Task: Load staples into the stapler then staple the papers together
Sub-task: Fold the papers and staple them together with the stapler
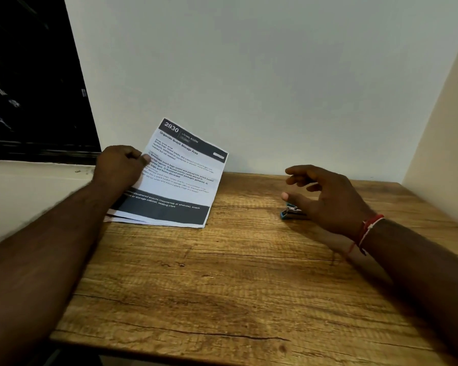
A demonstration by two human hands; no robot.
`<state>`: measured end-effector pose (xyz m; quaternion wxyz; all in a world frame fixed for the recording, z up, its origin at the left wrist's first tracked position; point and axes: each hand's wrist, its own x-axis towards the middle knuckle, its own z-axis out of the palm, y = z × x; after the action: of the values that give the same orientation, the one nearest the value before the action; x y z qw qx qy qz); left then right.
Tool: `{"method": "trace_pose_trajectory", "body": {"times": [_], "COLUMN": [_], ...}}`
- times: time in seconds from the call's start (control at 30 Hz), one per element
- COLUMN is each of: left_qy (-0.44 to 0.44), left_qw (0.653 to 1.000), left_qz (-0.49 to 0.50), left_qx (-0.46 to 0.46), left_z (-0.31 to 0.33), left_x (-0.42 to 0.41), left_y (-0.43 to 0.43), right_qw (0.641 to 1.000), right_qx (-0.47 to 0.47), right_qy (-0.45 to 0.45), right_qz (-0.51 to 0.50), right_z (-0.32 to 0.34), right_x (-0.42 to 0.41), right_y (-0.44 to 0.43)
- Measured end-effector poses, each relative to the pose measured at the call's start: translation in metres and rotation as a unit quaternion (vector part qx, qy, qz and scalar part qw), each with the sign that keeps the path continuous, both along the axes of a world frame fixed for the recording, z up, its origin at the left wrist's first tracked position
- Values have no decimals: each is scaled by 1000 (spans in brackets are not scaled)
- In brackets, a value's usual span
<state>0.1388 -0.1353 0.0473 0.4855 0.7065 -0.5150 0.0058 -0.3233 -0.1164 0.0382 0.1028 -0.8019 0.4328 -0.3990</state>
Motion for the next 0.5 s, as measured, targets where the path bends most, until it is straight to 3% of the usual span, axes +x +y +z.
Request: {"method": "trace_pose_trajectory", "body": {"times": [0.23,0.37,0.5], "left_qy": [103,220,240], "left_qw": [989,958,946], "left_qz": [-66,-141,-191], "left_qx": [-86,-115,-103], "left_z": [3,-1,-3], "left_x": [-19,-35,-60], "left_y": [8,11,11], "right_qw": [999,992,977], "right_qx": [2,17,49], "right_qy": [-37,-120,-209], "right_qz": [-10,-17,16], "right_z": [3,4,5], "right_x": [2,6,8], "right_y": [4,5,6]}}
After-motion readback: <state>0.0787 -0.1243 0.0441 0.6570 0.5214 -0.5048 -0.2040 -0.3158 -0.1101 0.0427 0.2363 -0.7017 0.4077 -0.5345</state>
